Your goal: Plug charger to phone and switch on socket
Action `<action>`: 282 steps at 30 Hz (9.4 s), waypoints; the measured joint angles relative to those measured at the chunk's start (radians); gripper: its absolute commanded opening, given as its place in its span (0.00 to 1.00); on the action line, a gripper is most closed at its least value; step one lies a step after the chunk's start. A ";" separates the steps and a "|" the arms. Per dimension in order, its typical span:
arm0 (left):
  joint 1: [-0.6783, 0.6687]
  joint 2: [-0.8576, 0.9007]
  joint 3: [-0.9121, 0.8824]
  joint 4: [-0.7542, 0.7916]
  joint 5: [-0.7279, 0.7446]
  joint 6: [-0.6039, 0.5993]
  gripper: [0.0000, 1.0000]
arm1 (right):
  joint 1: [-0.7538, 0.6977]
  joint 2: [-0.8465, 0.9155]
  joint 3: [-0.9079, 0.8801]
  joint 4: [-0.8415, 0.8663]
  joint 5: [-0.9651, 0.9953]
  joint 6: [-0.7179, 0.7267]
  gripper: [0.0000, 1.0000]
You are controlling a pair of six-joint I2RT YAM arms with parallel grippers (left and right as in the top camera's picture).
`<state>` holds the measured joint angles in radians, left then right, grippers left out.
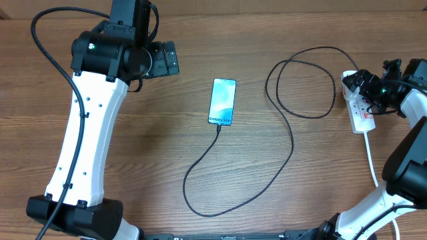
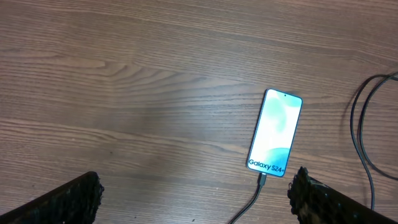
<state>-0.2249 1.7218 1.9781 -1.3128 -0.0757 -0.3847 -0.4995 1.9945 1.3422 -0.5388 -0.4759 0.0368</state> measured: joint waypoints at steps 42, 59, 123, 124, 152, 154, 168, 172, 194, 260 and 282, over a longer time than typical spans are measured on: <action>0.000 0.000 0.000 0.000 0.000 0.000 1.00 | 0.009 0.000 0.006 0.019 0.048 -0.015 0.96; 0.000 0.000 0.000 0.000 0.000 0.000 1.00 | 0.010 -0.015 0.014 -0.019 0.107 -0.014 0.96; 0.000 0.000 0.000 0.000 0.000 0.000 0.99 | 0.022 -0.010 0.013 -0.056 0.126 -0.007 0.95; 0.000 0.000 0.000 0.000 0.000 0.000 1.00 | 0.022 -0.010 0.013 -0.055 0.125 -0.008 0.95; 0.000 0.000 0.000 0.000 0.000 0.000 1.00 | 0.008 -0.022 -0.029 -0.003 0.082 -0.011 0.93; 0.000 0.000 0.000 0.000 0.000 0.000 1.00 | 0.008 -0.022 -0.029 -0.004 0.080 -0.011 0.93; 0.000 0.000 0.000 0.000 0.000 0.000 1.00 | 0.004 -0.023 -0.029 -0.013 0.069 -0.020 0.94; 0.000 0.000 0.000 0.000 0.000 0.000 0.99 | 0.004 -0.023 -0.029 -0.019 0.066 -0.032 0.93; 0.000 0.000 0.000 0.000 0.000 0.000 1.00 | 0.028 -0.031 -0.030 -0.075 -0.016 -0.047 0.94; 0.000 0.000 0.000 0.000 0.000 0.000 1.00 | -0.018 -0.023 -0.055 0.056 0.016 -0.038 0.96; 0.000 0.000 0.000 0.000 0.000 0.000 0.99 | -0.001 -0.023 -0.043 0.016 0.008 -0.047 0.96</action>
<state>-0.2249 1.7218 1.9781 -1.3132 -0.0761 -0.3847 -0.5007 1.9717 1.2995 -0.5232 -0.4679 -0.0101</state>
